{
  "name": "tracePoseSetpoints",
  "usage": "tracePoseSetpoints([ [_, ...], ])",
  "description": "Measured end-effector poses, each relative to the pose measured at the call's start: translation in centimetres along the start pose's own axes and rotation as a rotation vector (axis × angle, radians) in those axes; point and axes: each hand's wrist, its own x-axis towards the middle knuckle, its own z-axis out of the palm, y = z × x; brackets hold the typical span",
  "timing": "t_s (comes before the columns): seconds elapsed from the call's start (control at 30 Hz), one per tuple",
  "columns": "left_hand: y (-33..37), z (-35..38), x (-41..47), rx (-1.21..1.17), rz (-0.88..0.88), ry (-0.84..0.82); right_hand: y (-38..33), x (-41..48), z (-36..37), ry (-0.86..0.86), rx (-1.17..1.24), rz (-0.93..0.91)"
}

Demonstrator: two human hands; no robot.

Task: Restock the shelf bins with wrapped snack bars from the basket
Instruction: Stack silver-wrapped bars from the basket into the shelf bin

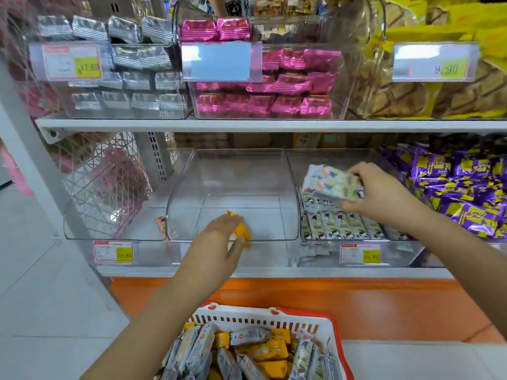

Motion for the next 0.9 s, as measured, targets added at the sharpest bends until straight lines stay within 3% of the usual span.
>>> tracePoseSetpoints([
  [0.1,-0.9,1.0,0.2,0.068,-0.013,-0.08,1.6,3.5,1.4,-0.111,-0.089,0.227],
  [0.27,-1.6,1.8,0.2,0.148,-0.025,-0.17,-0.3,7.7,3.6,-0.287,-0.149,0.342],
  [0.47,-1.9,1.6,0.2,0.146,0.025,-0.146,-2.2,9.9,7.6,-0.277,0.016,0.461],
  [0.73,-2.0,1.3,-0.7,0.088,0.084,-0.116,-3.4,8.4,8.8,-0.176,0.529,0.55],
  [0.9,-3.1,0.3,-3.7,-0.043,0.094,-0.009,-4.4,4.4,6.8,-0.005,0.39,0.37],
])
